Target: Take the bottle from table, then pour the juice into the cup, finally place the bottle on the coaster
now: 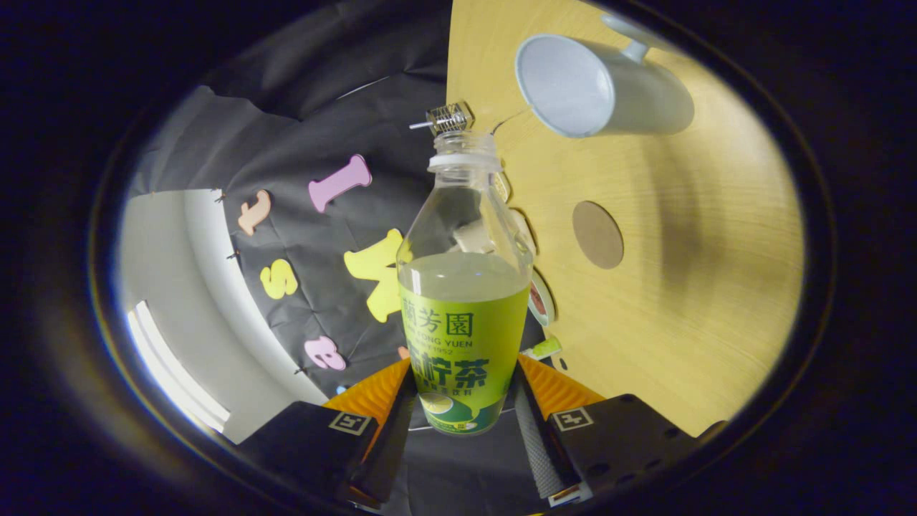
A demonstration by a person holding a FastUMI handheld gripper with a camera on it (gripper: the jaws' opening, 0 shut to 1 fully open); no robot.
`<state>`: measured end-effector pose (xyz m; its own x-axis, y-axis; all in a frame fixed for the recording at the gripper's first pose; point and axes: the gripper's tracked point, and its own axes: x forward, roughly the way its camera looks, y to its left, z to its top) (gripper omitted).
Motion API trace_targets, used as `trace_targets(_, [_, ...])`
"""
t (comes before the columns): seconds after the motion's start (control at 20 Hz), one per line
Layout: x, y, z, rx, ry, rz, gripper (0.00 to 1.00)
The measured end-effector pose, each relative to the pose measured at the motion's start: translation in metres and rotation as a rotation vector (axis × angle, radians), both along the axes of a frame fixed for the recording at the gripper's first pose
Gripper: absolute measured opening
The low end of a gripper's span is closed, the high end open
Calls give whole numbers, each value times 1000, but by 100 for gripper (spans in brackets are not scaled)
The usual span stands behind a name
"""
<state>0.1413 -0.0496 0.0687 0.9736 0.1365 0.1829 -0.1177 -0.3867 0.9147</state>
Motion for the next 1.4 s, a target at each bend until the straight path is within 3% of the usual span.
trace_targets(1.4, [-4,-17,18,192,-49,-21,76])
